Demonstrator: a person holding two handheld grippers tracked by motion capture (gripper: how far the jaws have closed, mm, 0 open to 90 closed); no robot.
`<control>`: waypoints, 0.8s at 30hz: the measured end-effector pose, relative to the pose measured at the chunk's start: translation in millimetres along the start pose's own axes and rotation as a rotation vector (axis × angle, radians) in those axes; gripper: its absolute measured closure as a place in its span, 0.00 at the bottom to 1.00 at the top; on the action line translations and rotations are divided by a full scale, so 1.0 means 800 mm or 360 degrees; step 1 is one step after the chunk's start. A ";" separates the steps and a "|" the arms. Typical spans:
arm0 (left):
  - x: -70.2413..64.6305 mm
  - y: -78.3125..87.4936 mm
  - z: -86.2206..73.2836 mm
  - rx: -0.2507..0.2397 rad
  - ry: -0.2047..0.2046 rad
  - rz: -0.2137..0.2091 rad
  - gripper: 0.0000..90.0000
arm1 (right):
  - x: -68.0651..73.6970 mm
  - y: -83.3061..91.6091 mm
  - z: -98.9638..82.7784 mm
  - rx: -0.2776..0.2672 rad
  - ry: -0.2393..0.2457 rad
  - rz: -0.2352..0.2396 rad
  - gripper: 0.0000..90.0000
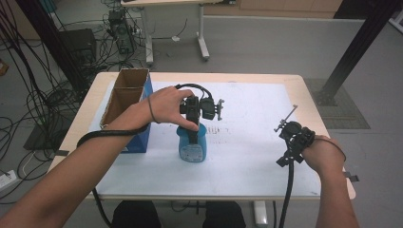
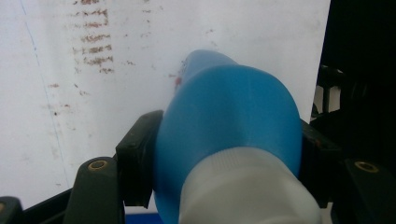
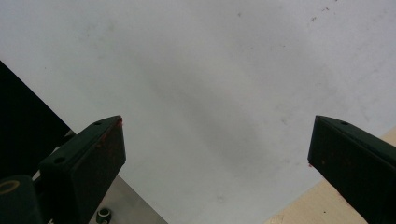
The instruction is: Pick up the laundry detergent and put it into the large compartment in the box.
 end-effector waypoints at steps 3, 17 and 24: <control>0.000 0.000 0.000 -0.0005 0.0004 0.0002 0.40 | 0.000 0.001 -0.002 -0.0001 -0.0001 -0.0005 0.04; -0.006 0.004 0.000 -0.0006 0.0059 0.0022 0.41 | 0.002 0.004 -0.003 -0.0015 0.0005 -0.0010 0.04; -0.017 0.024 -0.001 -0.0045 0.0086 0.0045 0.41 | 0.005 0.008 -0.003 -0.0029 0.0012 -0.0025 0.04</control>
Point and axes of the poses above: each handheld gripper's, and its own axes: y roughly backward along the jaws, z roughly out of its top, x roughly to its left, the point moved 1 cm from there along -y, roughly forward along the jaws, and after that the axes turned 6 degrees about -z, right-handed, at the moved point
